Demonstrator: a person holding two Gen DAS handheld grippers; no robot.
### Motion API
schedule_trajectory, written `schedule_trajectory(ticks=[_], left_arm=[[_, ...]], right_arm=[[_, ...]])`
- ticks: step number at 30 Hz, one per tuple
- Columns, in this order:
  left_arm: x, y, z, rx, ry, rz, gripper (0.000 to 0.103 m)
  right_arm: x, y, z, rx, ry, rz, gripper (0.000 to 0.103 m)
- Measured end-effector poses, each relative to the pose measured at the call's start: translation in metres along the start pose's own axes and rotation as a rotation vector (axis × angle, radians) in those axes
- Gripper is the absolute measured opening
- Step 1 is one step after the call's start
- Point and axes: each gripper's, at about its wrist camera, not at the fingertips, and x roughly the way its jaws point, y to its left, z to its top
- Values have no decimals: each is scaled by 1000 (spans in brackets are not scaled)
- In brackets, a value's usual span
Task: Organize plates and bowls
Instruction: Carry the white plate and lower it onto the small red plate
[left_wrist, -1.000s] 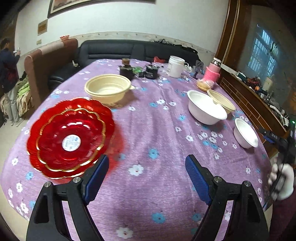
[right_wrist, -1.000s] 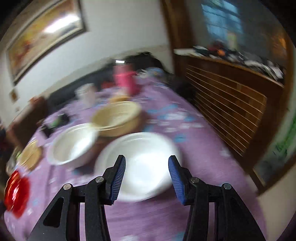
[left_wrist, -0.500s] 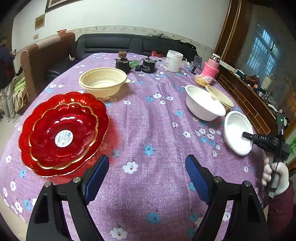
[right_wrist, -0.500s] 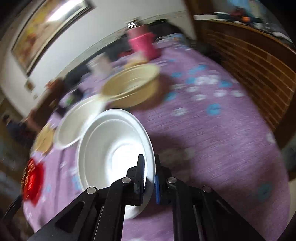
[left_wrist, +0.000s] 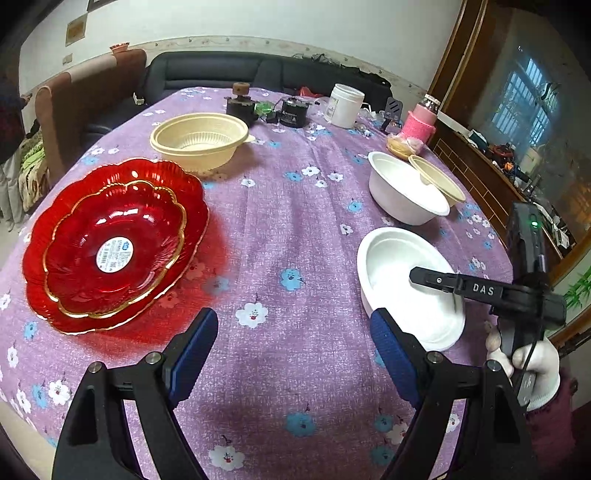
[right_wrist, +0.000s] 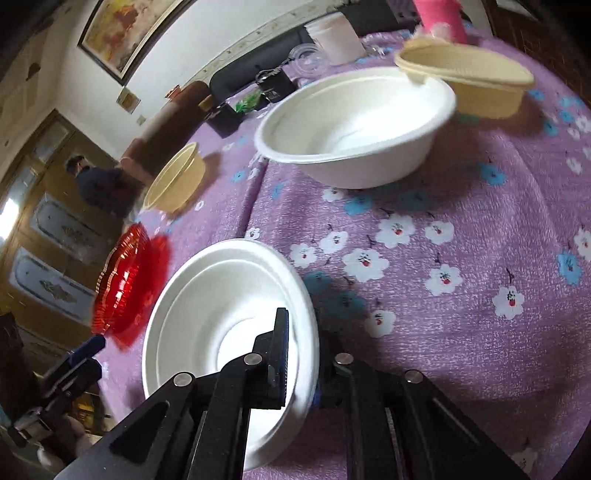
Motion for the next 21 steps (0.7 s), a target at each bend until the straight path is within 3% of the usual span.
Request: schedule_trajectory(ticks=[3, 7, 11, 13, 14, 16, 17, 19, 21], left_arm=[[17, -6, 5, 11, 33, -19, 84], [49, -18, 14, 17, 116, -51, 84], [80, -26, 22, -20, 198, -92, 81], [88, -31, 23, -22, 208, -90, 63], [89, -33, 23, -19, 202, -81, 61], [89, -36, 23, -21, 200, -108, 41], [90, -38, 22, -20, 210, -122, 36], [91, -42, 22, -10, 220, -132, 31], [88, -44, 19, 6, 220, -140, 28]], right_arm=[[-2, 10, 0, -30, -22, -23, 14], [-14, 8, -2, -17, -46, -20, 30], [-20, -2, -6, 5, -44, -35, 32], [-23, -5, -9, 5, -48, -44, 32], [-24, -5, -11, 0, -49, -53, 32], [-27, -3, -13, -12, -53, -61, 32], [-28, -1, -15, -16, -57, -60, 31], [-29, 5, -18, -33, -52, -48, 15], [-27, 14, -21, -55, -45, -46, 13]])
